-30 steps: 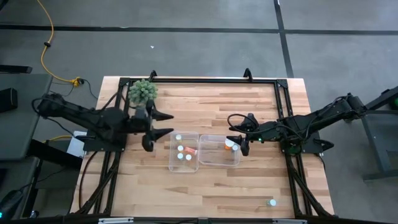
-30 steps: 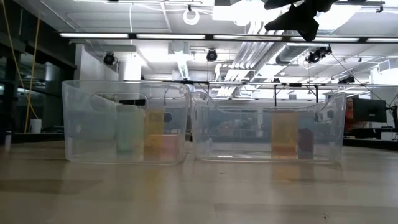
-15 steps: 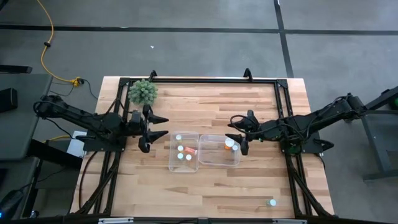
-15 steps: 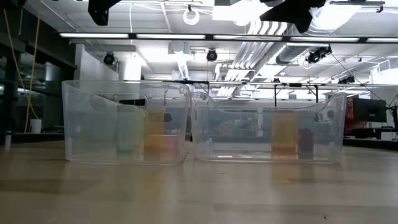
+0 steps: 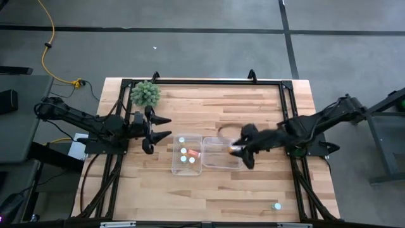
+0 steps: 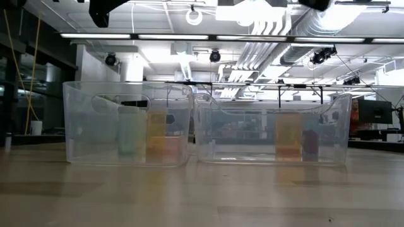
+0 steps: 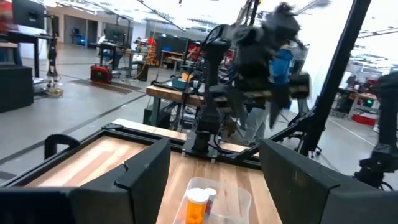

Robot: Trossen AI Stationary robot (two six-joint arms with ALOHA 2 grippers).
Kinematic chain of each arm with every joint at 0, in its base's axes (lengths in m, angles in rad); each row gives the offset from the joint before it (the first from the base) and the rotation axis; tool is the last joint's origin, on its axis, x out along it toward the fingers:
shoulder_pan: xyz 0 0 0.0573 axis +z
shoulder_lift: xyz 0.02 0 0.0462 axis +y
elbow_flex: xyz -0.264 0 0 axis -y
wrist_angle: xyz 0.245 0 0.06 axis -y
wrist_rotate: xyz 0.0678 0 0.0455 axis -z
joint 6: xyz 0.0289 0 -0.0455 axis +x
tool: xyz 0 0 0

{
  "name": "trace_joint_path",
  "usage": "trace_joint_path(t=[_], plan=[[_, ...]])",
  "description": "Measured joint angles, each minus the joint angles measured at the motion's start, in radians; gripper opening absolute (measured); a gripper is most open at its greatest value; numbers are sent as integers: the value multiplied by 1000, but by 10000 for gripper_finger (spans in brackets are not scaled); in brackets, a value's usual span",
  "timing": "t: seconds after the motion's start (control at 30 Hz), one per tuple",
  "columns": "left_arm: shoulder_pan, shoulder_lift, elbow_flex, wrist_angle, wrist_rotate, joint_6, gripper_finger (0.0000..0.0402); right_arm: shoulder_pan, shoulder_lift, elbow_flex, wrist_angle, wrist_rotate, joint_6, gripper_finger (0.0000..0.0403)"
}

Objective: Pick and place medicine bottles into bin by pill shape (circle, oval)
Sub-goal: Put the blue pill bottle into the left transparent bin

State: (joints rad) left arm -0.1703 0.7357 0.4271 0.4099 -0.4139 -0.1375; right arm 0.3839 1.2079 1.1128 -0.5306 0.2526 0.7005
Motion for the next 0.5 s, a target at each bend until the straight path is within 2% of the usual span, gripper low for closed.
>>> trace_joint_path(t=[0.17, 0.27, 0.37, 0.5], plan=[[0, 0, 0, -2, -2, 0, 234, 100, 209, 287, -582, -102, 240, 206], [0, 0, 0, -5, -2, 0, 234, 171, 314, 368, -806, -204, 425, 206], [0, 0, 0, -4, -2, -1, 234, 250, 384, 377, -877, -318, 592, 206], [0, 0, 0, -4, -2, -1, 234, 367, 437, 343, -827, -407, 796, 206]])
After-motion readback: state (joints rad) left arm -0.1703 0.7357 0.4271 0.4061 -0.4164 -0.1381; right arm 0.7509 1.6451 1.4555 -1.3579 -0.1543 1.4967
